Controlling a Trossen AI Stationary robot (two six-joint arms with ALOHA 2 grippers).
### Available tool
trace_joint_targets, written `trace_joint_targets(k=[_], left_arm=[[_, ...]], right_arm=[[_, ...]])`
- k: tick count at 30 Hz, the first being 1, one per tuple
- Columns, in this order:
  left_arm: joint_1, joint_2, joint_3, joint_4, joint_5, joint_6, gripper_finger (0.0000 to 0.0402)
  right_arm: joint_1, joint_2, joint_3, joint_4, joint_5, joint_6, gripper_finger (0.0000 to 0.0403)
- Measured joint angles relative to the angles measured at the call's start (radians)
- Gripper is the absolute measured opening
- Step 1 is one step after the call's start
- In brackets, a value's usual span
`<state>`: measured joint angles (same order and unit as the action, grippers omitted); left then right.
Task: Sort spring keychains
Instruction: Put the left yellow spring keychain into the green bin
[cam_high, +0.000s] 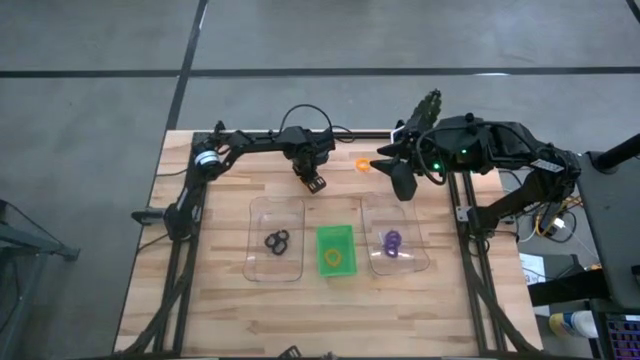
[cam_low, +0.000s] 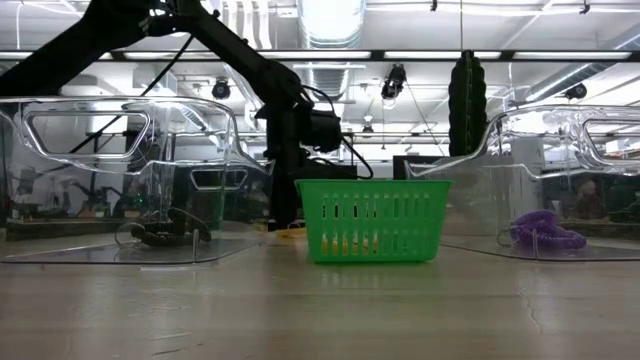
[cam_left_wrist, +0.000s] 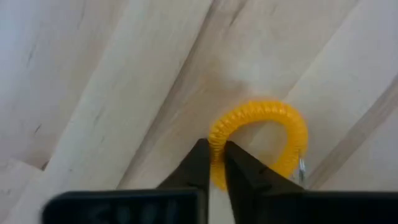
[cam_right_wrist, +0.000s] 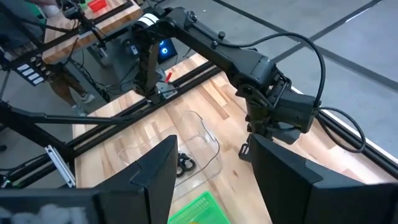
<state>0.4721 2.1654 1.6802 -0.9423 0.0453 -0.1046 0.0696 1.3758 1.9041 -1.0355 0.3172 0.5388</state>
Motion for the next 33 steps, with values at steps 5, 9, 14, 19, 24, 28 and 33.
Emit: trace_joint_targets(k=[5, 9, 14, 19, 24, 28, 33], left_arm=[[0.006, -0.004, 0.0, 0.007, 0.018, 0.005, 0.0007], [0.014, -0.042, 0.017, -0.019, 0.025, -0.001, 0.0003], [0.032, -0.163, 0.061, -0.018, 0.024, -0.017, 0.0001], [0.045, -0.273, 0.098, -0.012, 0.026, -0.054, 0.0001], [0.048, -0.398, 0.13, 0.044, 0.029, -0.093, 0.0], [0.048, -0.494, 0.145, 0.103, 0.041, -0.144, 0.0], [0.034, -0.587, 0.152, 0.158, 0.04, -0.158, 0.0]], right_arm=[[0.0, 0.0, 0.0, 0.0, 0.0, 0.0, 0.0194], [0.0, 0.0, 0.0, 0.0, 0.024, -0.006, 0.0194], [0.0, 0.0, 0.0, 0.003, 0.08, -0.015, 0.0194], [-0.001, 0.008, 0.0, 0.019, 0.136, -0.01, 0.0194], [-0.026, 0.046, 0.0, 0.059, 0.137, 0.021, 0.0194], [-0.062, 0.089, -0.001, 0.066, 0.137, 0.023, 0.0194], [-0.103, 0.134, -0.001, 0.117, 0.128, 0.01, 0.0194]])
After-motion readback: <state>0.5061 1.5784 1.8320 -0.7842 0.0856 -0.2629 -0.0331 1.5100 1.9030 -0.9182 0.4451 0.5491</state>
